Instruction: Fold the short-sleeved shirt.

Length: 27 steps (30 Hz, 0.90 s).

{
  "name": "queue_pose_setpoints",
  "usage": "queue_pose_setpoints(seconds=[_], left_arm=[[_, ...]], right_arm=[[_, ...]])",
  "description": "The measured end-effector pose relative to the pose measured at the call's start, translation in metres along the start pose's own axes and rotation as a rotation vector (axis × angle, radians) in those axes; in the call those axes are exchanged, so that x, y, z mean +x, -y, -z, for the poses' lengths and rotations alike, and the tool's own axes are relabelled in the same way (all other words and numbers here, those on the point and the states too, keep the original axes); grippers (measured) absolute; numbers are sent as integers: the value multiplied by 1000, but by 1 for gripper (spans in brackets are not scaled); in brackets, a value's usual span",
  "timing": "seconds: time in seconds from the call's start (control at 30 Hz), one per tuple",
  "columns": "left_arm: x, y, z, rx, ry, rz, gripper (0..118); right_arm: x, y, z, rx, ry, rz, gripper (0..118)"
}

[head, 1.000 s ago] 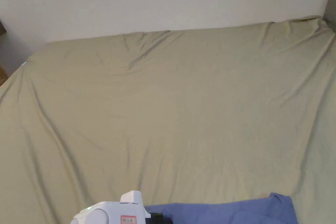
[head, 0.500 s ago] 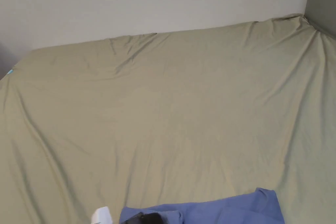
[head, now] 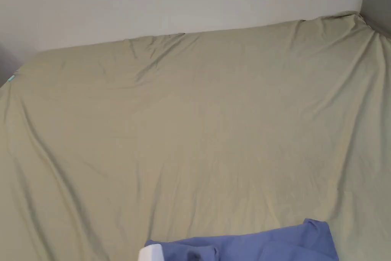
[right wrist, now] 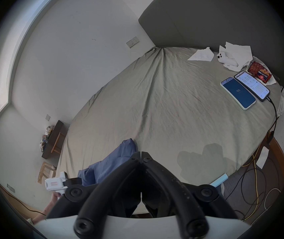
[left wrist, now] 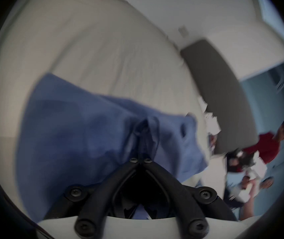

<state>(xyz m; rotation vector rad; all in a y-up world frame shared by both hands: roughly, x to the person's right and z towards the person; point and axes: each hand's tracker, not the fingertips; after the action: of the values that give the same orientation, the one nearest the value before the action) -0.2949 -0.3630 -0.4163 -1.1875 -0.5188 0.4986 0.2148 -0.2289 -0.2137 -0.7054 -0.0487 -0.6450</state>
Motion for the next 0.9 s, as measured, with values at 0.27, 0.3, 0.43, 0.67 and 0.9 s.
queue_pose_setpoints(seconds=[0.27, 0.3, 0.43, 0.67, 0.9], left_arm=[[72, 16, 68, -105, 179, 89, 0], [75, 19, 75, -120, 197, 62, 0], [86, 21, 75, -101, 178, 70, 0], [54, 2, -64, 262, 308, -33, 0], [-57, 6, -140, 355, 65, -154, 0]], right_arm=[[10, -4, -12, 19, 18, 7, 0], [11, -4, -13, 20, 18, 11, 0], [12, -3, -16, 27, 22, 20, 0], [4, -7, -15, 31, 0, 1, 0], [-8, -4, -3, 11, -20, -23, 0]])
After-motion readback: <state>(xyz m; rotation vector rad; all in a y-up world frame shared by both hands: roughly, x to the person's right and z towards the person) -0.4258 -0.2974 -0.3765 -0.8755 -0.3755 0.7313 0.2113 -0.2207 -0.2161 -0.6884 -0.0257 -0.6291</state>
